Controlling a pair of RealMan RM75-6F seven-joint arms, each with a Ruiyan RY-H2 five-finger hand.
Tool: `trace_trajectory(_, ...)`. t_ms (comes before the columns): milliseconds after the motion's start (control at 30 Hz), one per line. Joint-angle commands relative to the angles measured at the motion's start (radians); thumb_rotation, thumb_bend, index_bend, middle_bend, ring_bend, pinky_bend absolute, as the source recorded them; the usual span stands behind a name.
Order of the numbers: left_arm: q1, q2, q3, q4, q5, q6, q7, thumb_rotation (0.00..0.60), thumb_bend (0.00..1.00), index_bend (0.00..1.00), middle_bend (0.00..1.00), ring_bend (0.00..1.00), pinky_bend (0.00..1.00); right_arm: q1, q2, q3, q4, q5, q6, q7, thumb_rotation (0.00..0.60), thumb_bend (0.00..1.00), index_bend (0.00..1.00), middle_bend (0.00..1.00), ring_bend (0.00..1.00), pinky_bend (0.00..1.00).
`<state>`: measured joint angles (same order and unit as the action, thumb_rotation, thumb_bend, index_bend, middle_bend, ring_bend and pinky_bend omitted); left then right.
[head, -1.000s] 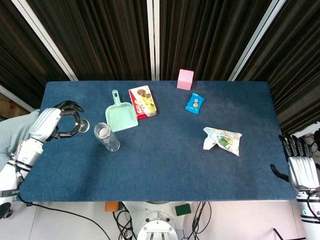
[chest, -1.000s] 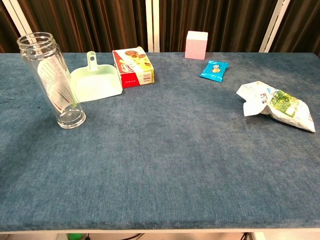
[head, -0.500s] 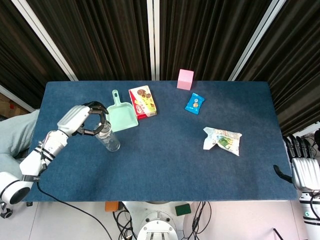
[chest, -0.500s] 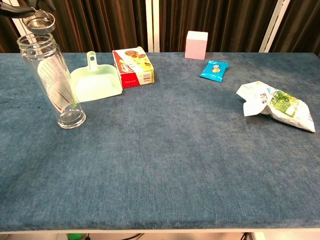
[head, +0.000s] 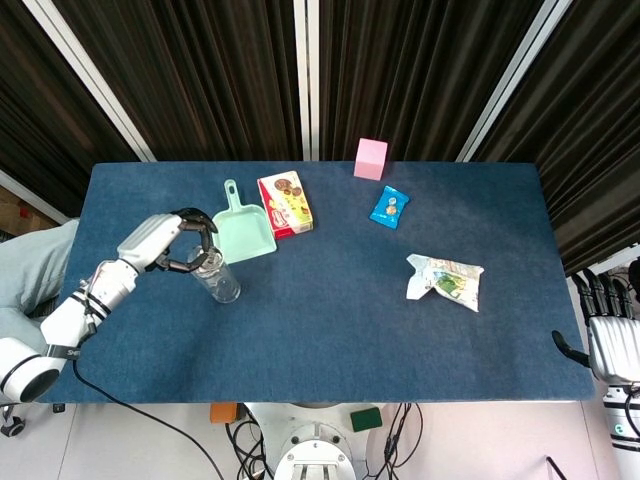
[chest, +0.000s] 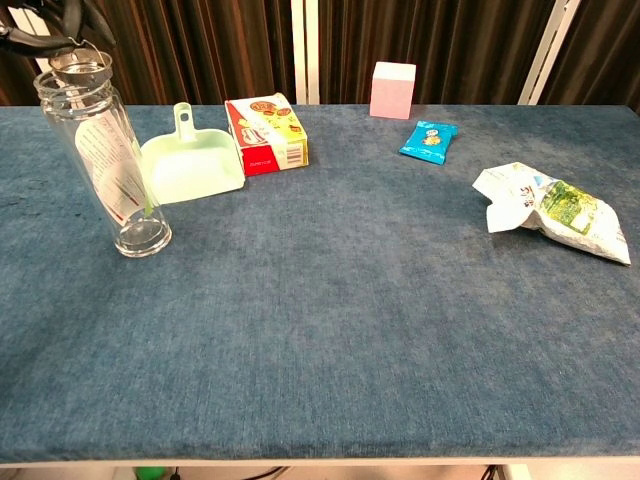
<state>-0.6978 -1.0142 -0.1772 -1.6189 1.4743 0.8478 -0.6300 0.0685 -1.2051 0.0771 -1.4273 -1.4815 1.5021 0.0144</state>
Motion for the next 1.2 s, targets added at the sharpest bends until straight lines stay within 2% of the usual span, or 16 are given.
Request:
trace_trajectory(33, -0.003, 0.0, 0.007, 0.01, 0.002, -0.002, -0.014, 0.6, 0.4, 0.7, 0.32, 0.2, 0.24, -0.001, 0.001, 0.0, -0.001, 0.001, -0.001, -0.001, 0.6, 0.23, 0.0, 0.0, 0.0, 0.0)
trace_trajectory(567, -0.004, -0.006, 0.033, 0.044, 0.027, 0.03, -0.055, 0.6, 0.4, 0.7, 0.32, 0.2, 0.24, -0.002, 0.002, -0.001, -0.017, 0.0, -0.001, -0.02, 0.6, 0.23, 0.0, 0.0, 0.0, 0.0)
trace_trajectory(1200, -0.016, -0.019, 0.064, 0.066, 0.033, 0.022, -0.072, 0.6, 0.4, 0.7, 0.32, 0.2, 0.24, -0.003, 0.002, -0.002, -0.021, 0.0, -0.007, -0.028, 0.6, 0.23, 0.0, 0.0, 0.0, 0.0)
